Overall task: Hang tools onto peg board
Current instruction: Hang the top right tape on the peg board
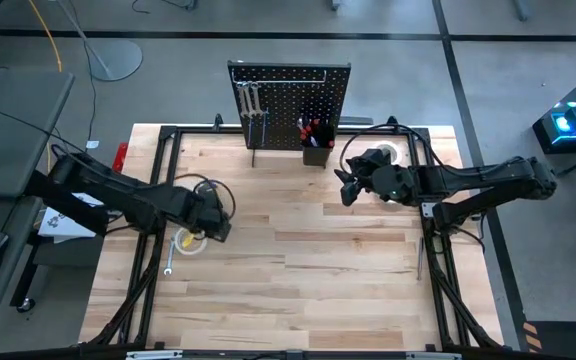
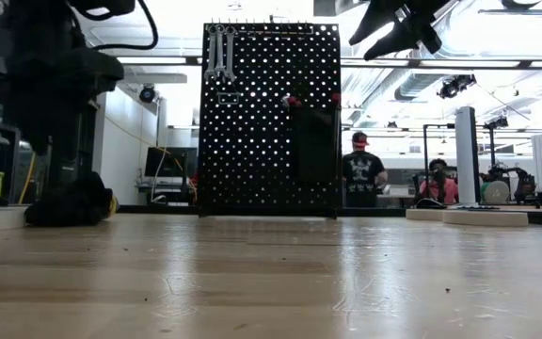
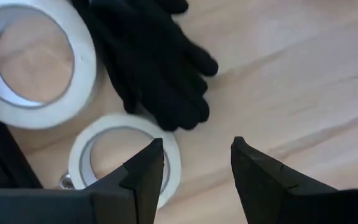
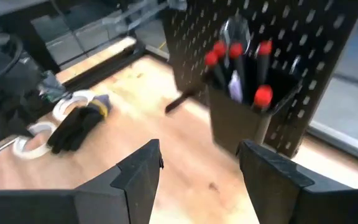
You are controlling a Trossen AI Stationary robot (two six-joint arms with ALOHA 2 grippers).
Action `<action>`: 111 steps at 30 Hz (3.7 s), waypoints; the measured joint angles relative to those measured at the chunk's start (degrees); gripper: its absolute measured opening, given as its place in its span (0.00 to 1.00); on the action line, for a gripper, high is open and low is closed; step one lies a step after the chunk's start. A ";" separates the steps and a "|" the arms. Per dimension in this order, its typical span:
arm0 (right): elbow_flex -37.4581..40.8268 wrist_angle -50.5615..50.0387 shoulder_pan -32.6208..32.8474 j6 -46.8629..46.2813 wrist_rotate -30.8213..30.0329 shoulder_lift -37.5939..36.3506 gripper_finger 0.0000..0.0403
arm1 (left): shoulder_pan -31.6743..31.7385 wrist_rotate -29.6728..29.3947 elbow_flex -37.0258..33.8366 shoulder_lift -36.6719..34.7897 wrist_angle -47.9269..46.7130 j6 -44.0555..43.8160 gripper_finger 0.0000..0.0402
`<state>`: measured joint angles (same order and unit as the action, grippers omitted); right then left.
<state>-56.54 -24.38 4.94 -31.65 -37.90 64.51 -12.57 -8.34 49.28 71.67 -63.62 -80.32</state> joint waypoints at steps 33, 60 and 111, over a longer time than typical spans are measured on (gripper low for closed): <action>2.08 -28.69 -46.43 5.41 25.83 16.77 0.52 | 5.41 4.20 0.00 -2.35 5.49 8.60 0.42; 2.02 -24.03 -44.06 22.91 26.11 37.10 0.11 | 3.42 4.03 1.84 -3.07 5.62 10.77 0.42; -33.35 30.65 0.69 -9.77 0.56 34.79 0.11 | -3.28 -38.11 4.72 -8.01 50.34 66.91 0.42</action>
<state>-89.89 6.27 5.63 -41.42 -37.34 99.30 -15.86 -46.45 54.00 63.65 -13.28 -13.41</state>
